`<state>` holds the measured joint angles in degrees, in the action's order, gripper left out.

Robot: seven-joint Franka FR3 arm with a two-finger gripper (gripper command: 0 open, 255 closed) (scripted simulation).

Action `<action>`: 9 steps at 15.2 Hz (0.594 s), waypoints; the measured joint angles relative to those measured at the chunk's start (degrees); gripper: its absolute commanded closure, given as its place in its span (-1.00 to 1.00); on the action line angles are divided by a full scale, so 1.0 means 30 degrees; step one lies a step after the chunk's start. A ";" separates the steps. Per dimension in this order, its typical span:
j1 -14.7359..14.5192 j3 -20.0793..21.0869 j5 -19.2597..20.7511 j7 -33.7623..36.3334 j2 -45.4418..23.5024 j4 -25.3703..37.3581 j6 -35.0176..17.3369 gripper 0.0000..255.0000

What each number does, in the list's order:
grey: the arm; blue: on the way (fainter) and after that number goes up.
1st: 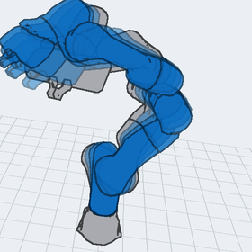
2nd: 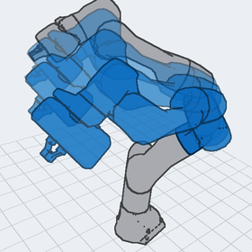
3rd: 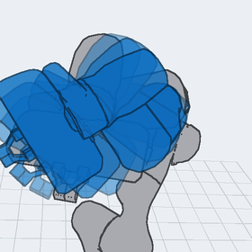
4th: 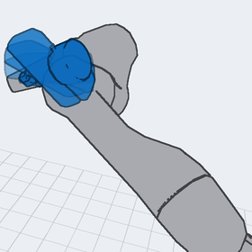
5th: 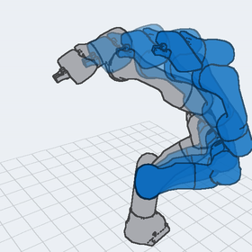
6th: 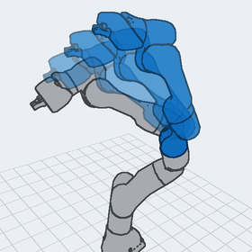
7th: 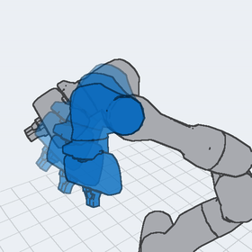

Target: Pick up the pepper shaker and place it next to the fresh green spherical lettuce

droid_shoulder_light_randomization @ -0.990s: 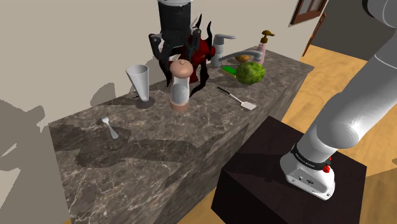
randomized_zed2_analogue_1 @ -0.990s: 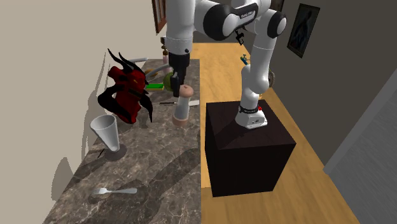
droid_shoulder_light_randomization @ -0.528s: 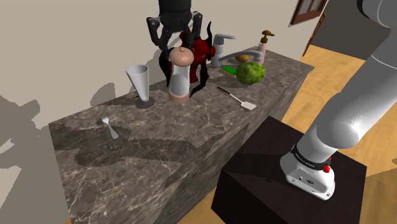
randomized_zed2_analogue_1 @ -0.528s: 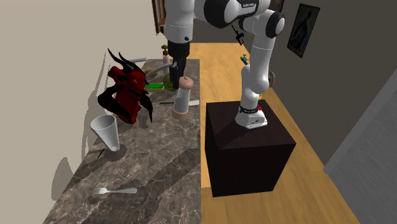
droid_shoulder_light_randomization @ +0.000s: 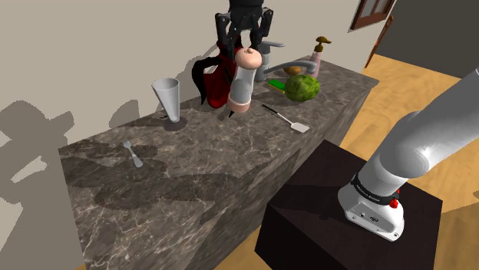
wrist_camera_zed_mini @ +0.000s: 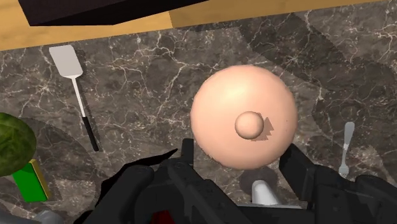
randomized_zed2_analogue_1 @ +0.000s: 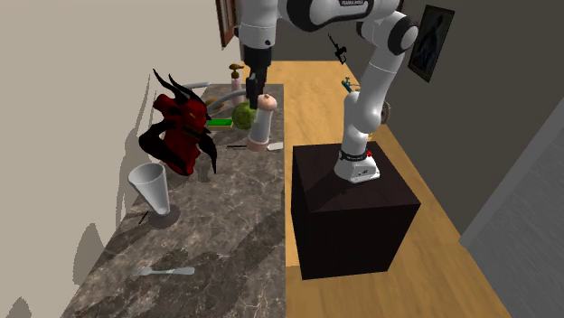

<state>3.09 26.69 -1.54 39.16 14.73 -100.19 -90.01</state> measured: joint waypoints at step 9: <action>0.0972 -0.3542 -0.0328 -0.4681 0.3295 -0.3471 -0.0337 1.00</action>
<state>6.01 16.06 -2.52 25.11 24.62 -110.61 -91.02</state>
